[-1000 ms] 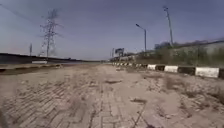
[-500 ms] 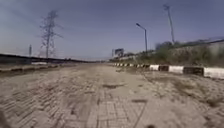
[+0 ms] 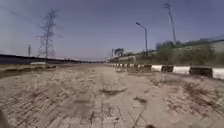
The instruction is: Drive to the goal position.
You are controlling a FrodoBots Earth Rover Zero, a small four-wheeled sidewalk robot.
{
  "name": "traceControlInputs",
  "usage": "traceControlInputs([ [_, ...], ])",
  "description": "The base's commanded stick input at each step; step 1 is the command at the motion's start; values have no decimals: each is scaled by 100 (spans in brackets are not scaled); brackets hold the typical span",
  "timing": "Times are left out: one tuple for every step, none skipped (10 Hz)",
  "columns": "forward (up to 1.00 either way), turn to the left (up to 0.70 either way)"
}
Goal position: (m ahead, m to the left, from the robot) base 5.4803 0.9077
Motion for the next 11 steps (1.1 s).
traceControlInputs([
  [100, 0],
  [100, 0],
  [100, 0],
  [100, 0],
  [100, 0],
  [100, 0],
  [100, 0],
  [100, 0],
  [100, 0],
  [100, 0],
  [100, 0],
])
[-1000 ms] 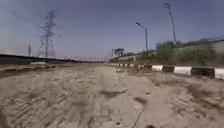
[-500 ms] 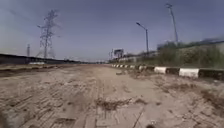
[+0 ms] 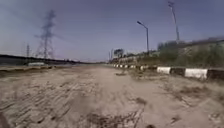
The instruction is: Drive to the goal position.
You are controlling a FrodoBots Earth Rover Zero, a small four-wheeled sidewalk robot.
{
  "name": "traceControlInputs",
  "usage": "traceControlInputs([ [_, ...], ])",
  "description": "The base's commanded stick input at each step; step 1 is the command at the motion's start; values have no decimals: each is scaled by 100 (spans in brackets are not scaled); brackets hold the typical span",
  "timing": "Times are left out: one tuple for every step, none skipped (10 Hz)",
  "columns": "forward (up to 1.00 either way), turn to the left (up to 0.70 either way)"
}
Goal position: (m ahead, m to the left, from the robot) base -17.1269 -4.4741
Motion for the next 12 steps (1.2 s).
traceControlInputs([
  [100, 0],
  [100, 0],
  [100, 0],
  [100, 0],
  [100, 0],
  [100, 0],
  [100, 0],
  [100, 0],
  [100, 0],
  [100, 0],
  [100, 0],
  [100, 0],
])
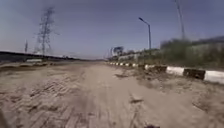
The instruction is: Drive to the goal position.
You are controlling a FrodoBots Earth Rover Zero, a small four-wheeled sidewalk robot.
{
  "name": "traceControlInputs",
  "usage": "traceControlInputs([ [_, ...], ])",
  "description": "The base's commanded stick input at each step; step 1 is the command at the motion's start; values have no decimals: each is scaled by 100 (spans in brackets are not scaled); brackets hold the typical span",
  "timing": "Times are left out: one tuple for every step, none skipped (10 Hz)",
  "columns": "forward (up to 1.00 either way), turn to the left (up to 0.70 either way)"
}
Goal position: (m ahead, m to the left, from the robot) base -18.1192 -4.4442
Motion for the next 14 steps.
traceControlInputs([
  [100, 0],
  [100, 0],
  [100, 0],
  [100, 0],
  [100, 0],
  [100, 0],
  [100, 0],
  [100, 0],
  [100, 0],
  [100, 19],
  [100, 40],
  [100, 40],
  [100, 40],
  [100, 36],
])
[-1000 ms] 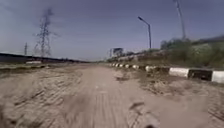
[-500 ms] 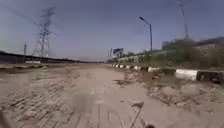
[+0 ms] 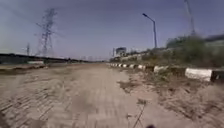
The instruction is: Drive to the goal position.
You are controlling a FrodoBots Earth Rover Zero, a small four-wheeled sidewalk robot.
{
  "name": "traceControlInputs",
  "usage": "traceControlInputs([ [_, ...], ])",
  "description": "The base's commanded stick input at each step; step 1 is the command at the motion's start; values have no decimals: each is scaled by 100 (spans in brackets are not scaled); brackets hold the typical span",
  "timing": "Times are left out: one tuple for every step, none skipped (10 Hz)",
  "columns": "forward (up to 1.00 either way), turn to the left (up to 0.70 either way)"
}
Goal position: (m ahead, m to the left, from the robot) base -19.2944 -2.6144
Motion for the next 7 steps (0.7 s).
traceControlInputs([
  [100, 13],
  [100, 0],
  [100, 0],
  [100, 0],
  [100, 0],
  [100, 0],
  [100, 0],
])
